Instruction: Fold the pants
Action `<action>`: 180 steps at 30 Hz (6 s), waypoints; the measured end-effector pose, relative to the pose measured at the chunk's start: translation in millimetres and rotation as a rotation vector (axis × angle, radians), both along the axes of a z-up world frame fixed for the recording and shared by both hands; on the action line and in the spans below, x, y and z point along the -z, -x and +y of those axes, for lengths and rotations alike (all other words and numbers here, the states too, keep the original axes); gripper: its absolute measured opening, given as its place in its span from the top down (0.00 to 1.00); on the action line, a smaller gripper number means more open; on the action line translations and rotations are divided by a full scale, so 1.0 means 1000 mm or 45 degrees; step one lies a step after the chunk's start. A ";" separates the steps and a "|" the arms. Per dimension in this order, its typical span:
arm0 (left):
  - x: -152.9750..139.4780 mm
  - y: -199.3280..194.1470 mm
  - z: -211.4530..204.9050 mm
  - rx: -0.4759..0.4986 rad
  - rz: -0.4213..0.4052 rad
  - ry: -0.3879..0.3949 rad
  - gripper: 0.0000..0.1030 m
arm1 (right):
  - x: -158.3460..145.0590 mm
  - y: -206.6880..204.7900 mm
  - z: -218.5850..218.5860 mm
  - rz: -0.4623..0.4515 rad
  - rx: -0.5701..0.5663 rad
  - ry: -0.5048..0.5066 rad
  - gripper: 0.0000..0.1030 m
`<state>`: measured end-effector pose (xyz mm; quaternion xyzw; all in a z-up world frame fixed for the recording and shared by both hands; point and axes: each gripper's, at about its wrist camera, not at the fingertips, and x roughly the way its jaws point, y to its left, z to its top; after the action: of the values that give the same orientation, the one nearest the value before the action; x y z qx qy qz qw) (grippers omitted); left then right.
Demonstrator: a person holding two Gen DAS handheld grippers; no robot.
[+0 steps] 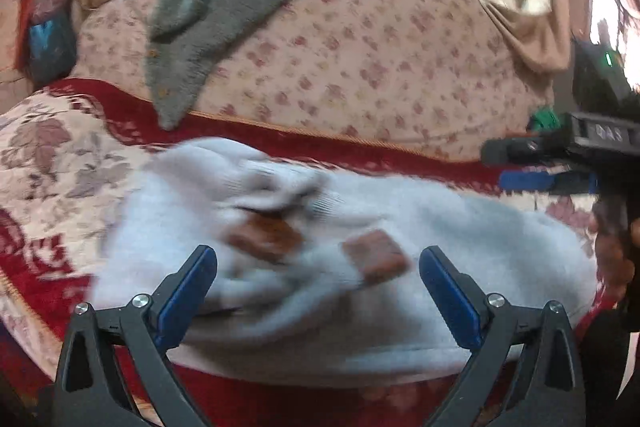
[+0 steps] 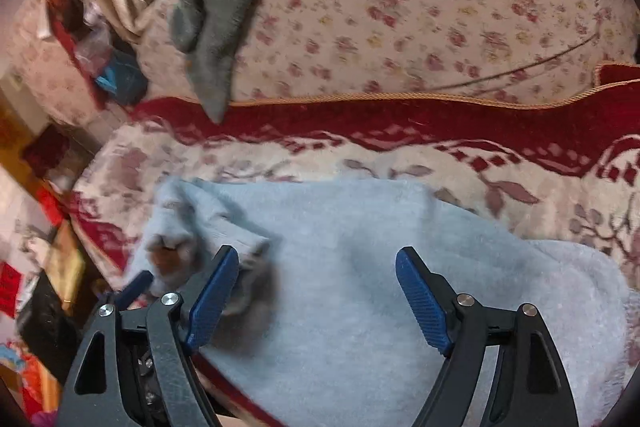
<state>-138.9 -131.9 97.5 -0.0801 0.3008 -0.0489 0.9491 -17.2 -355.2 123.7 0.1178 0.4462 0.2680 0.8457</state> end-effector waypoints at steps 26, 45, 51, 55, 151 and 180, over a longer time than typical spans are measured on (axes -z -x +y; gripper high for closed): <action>0.037 -0.014 0.071 -0.049 0.104 -0.047 0.02 | 0.028 -0.050 0.125 -0.125 -0.213 0.549 0.69; 0.038 -0.016 0.068 -0.042 0.107 -0.102 0.67 | 0.031 -0.044 0.218 -0.141 -0.601 0.501 0.69; 0.000 -0.006 0.063 0.162 0.043 0.042 0.91 | -0.017 -0.023 0.187 -0.223 -0.597 0.437 0.70; -0.002 0.000 0.038 0.215 0.010 0.017 0.61 | -0.015 -0.018 0.161 -0.197 -0.551 0.407 0.70; 0.042 -0.182 -0.353 1.318 0.497 -0.375 0.10 | 0.137 0.127 -0.186 -0.022 0.567 -0.398 0.01; -0.015 -0.165 -0.305 1.305 0.375 -0.062 0.75 | 0.035 0.106 -0.144 -0.256 0.303 -0.184 0.60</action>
<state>26.2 -437.2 112.1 0.0932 0.4323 -0.4874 0.7529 -122.8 -498.8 88.6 0.2029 0.3219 0.2077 0.9012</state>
